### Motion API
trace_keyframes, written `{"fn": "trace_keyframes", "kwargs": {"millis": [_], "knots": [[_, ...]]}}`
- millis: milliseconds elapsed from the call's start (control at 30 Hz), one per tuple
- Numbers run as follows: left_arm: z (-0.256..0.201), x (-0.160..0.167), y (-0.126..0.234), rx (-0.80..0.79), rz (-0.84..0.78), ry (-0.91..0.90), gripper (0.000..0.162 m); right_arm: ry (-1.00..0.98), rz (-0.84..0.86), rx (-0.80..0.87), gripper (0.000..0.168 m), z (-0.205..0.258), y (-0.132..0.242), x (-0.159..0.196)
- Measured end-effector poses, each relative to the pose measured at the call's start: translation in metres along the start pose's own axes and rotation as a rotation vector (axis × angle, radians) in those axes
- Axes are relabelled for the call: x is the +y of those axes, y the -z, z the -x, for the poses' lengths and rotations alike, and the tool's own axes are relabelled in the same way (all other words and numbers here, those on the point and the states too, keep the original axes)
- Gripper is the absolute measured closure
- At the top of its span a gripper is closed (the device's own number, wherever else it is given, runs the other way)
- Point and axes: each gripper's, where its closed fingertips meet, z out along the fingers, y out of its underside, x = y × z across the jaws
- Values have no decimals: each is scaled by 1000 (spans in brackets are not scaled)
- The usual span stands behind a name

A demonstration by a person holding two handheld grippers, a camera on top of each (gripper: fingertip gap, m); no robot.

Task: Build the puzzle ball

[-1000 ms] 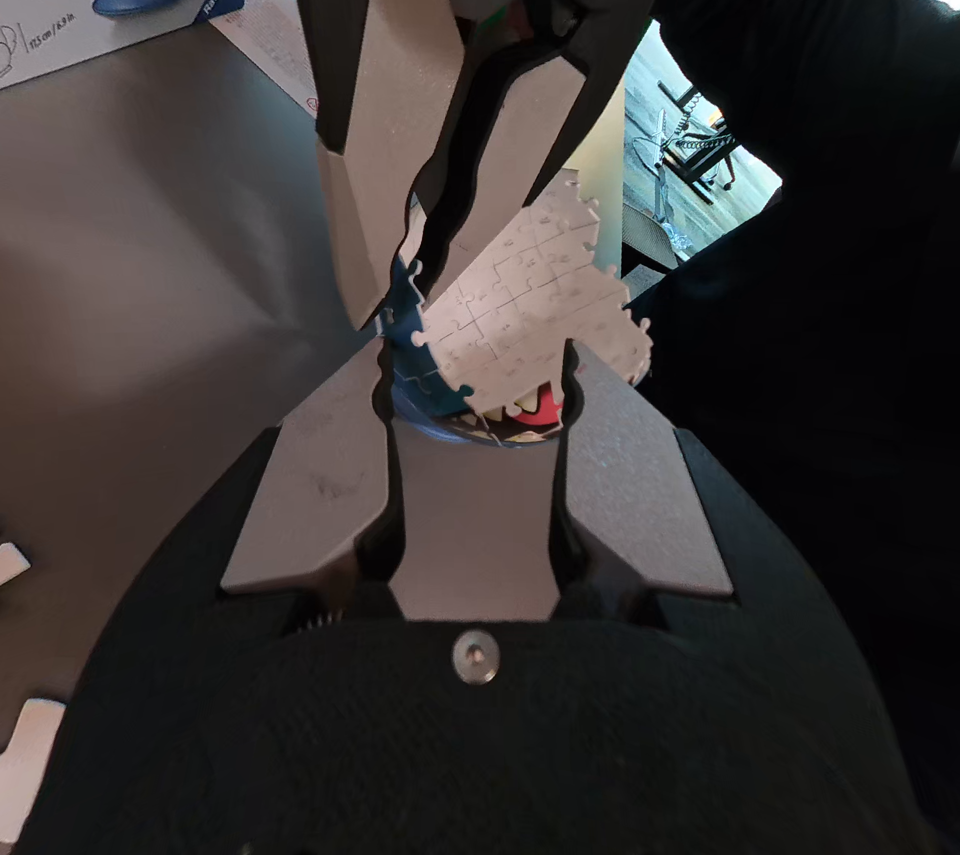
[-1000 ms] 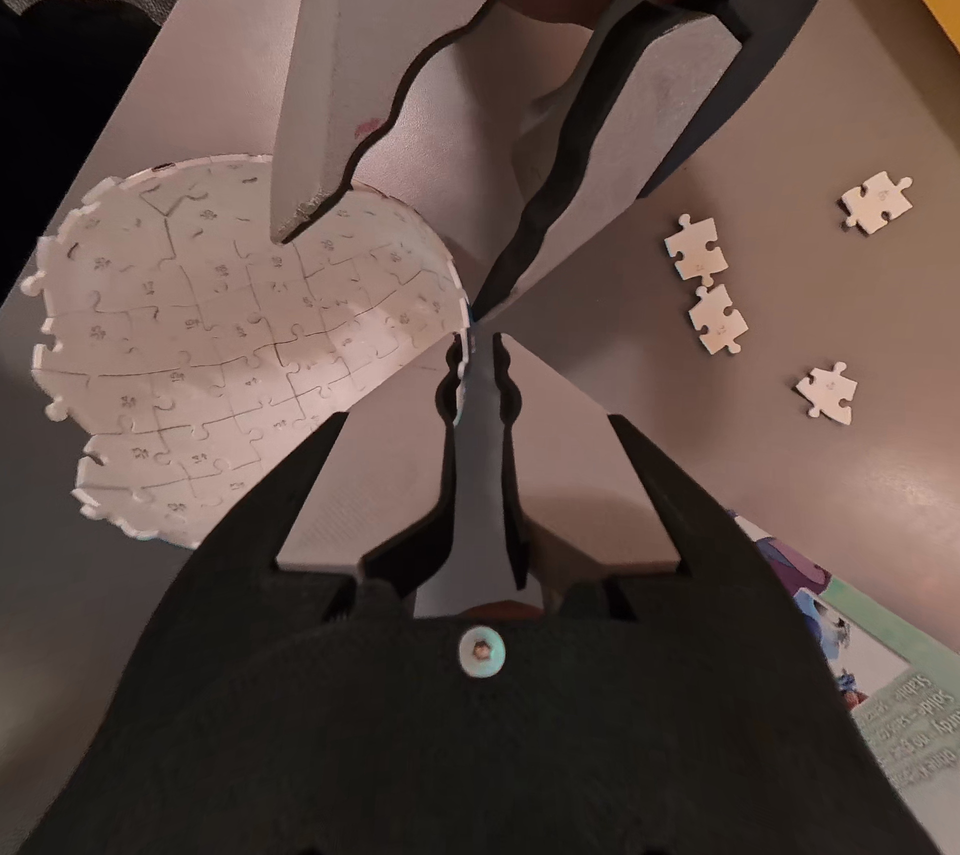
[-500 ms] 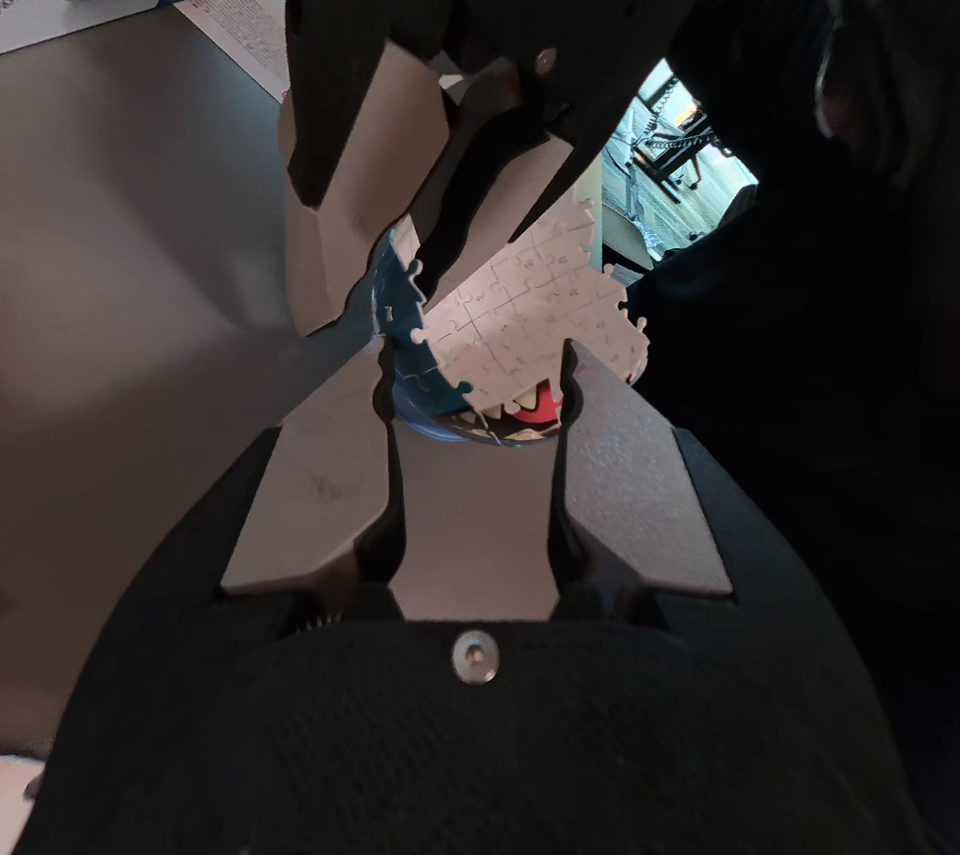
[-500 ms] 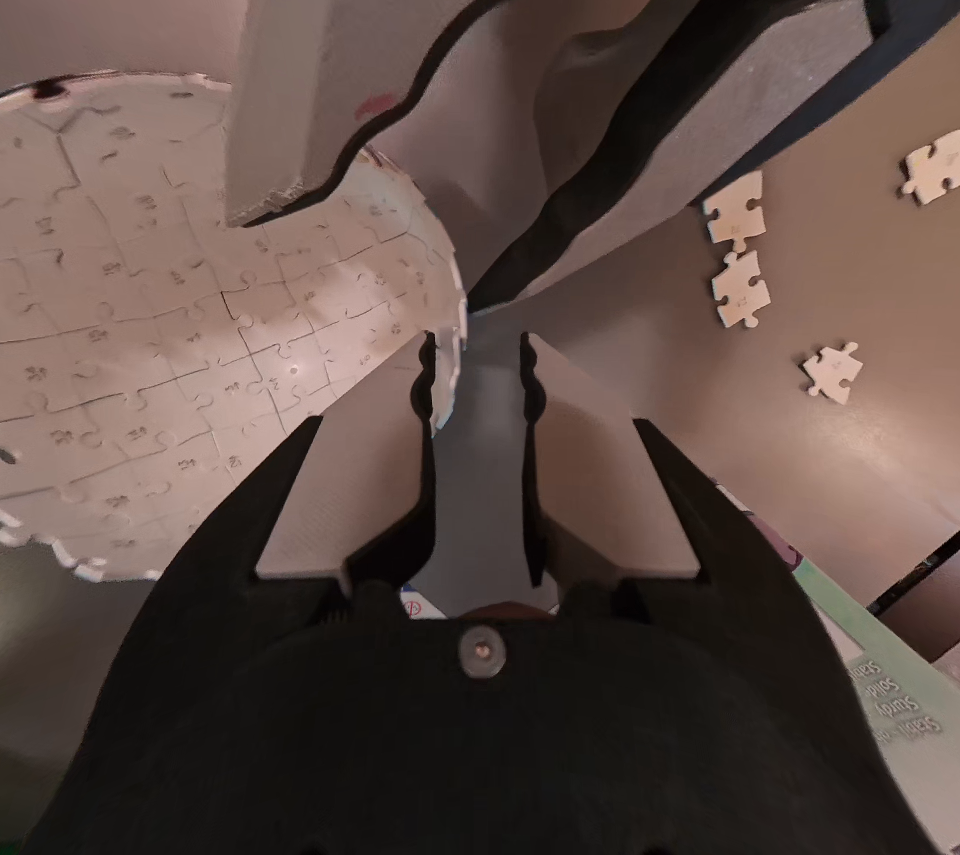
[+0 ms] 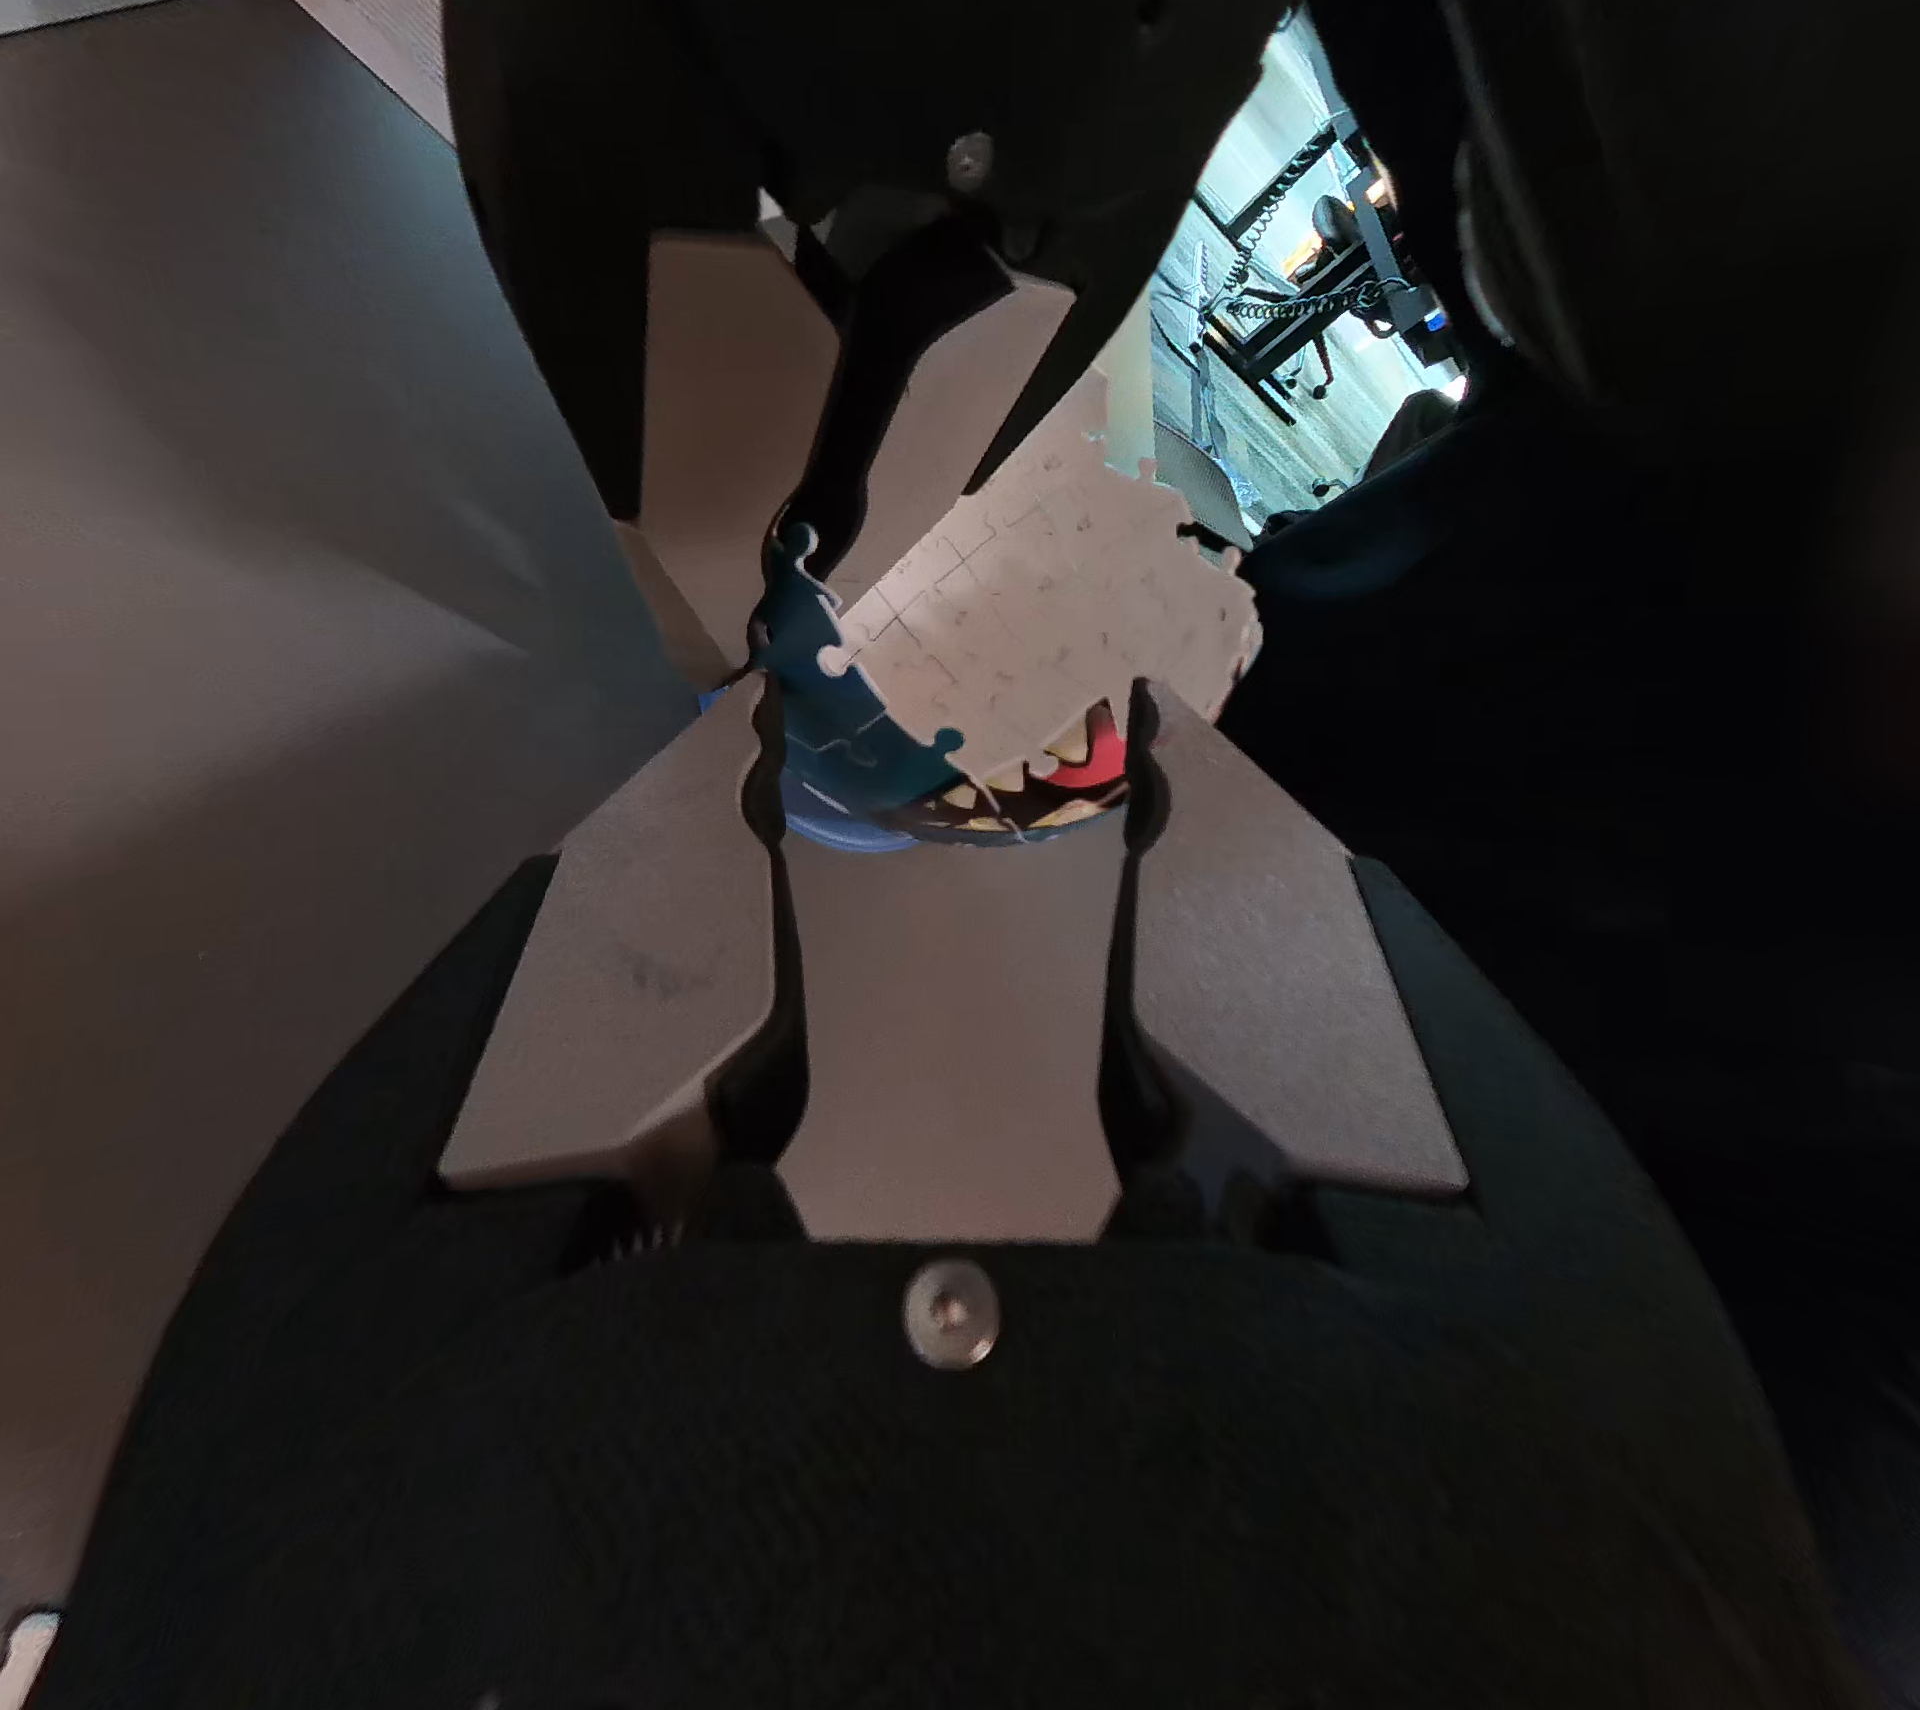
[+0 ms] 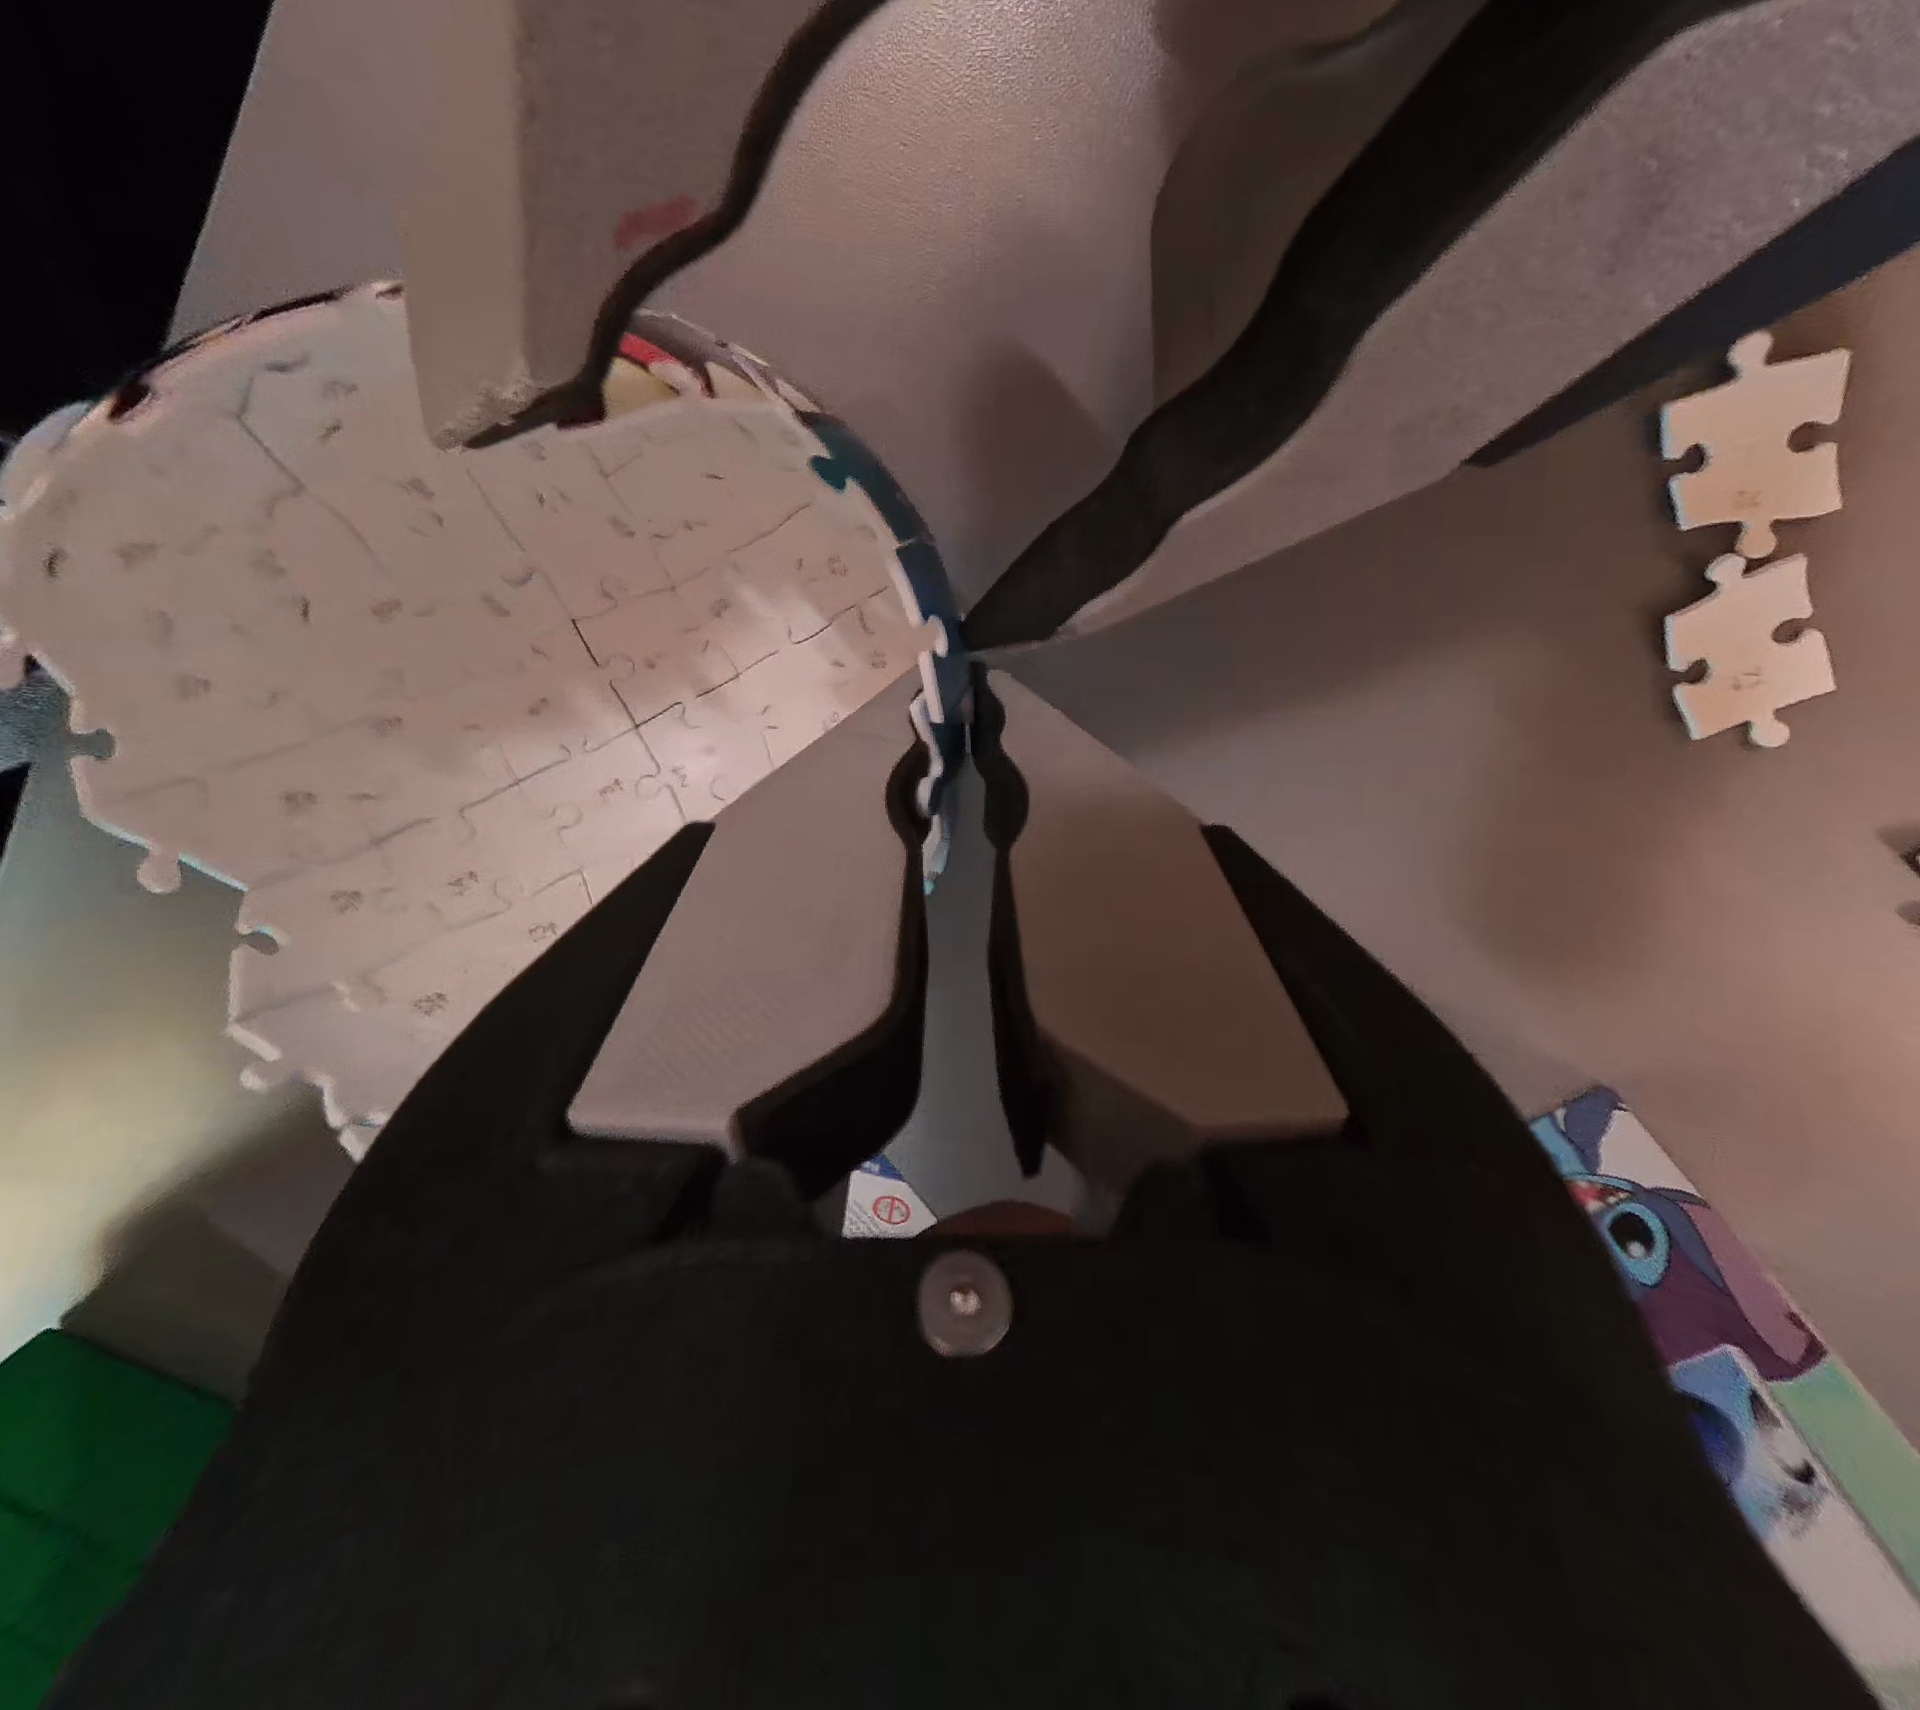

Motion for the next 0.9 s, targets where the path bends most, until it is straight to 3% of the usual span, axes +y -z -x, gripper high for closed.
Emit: {"fn": "trace_keyframes", "kwargs": {"millis": [33,267,600,767,900], "knots": [[1,0,0,0,-4,3,98,-9,1,-12,167,0,0,1],[3,0,0,-4,-4,15,97,-88,-14,-78,168,0,-3,2],[2,-6,5,-17,-29,20,106,-115,-18,15,159,-5,6,7],[2,-23,11,-121,-46,47,116,-132,-108,73,161,-8,17,0],[18,-20,11,-341,31,66,121,-145,-146,105,167,-9,15,3]]}}
